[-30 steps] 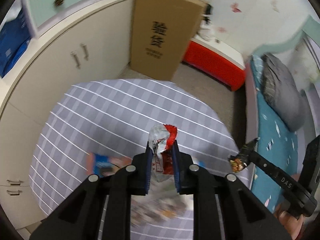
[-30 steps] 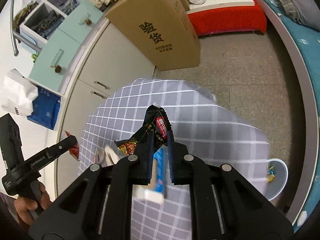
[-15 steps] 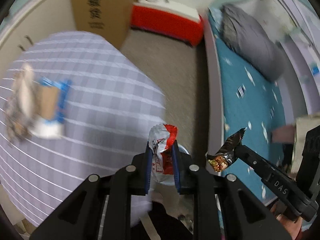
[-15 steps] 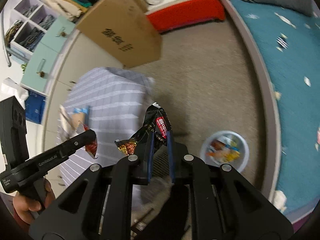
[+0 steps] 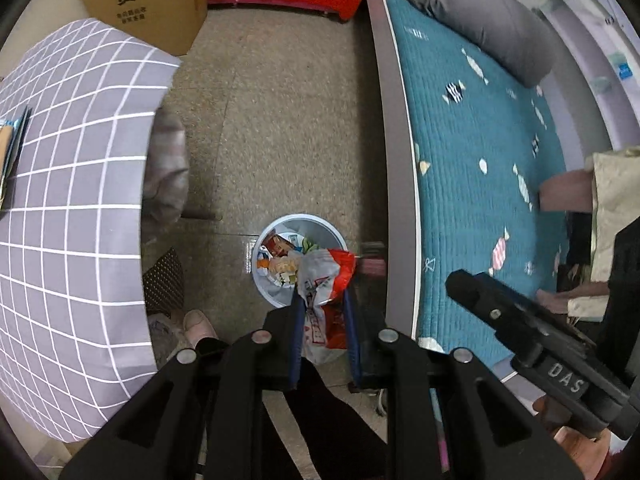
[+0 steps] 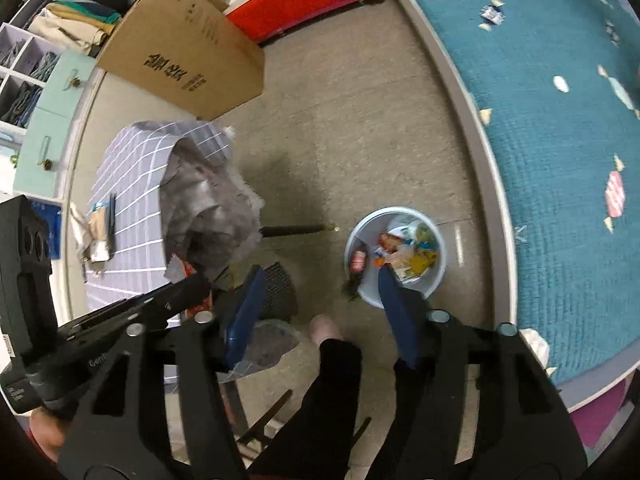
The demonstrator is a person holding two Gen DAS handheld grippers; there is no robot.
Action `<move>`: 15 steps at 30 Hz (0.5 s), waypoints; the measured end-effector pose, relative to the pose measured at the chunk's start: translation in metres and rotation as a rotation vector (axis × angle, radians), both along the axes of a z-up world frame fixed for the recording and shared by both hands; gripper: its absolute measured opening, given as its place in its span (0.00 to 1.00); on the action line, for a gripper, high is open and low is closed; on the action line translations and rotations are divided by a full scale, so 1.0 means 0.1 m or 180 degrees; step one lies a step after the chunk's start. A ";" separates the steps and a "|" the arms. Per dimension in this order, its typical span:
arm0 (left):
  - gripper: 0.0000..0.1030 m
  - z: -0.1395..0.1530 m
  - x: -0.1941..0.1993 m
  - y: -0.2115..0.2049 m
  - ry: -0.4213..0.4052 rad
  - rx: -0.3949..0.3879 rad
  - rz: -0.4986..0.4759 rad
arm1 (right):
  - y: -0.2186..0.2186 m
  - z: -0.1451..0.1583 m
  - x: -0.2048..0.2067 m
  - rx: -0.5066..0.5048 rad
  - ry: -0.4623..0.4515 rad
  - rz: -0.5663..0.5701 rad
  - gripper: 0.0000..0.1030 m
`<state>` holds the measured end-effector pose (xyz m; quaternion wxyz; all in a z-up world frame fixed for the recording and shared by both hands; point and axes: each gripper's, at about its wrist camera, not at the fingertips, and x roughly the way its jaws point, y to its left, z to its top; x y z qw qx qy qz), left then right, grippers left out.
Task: Collect trash
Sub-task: 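Carry both wrappers over the bin and open both grippers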
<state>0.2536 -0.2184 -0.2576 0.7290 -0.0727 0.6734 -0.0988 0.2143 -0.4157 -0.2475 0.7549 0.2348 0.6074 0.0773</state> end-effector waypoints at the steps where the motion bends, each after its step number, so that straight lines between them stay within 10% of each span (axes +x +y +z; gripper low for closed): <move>1: 0.17 -0.01 -0.01 -0.03 0.0013 -0.0002 -0.0018 | -0.03 0.00 -0.01 0.0013 -0.0002 0.0006 0.57; 15: 0.18 -0.21 -0.03 -0.43 0.0215 -0.0014 -0.0319 | -0.28 -0.04 -0.21 -0.0025 0.0078 -0.0185 0.57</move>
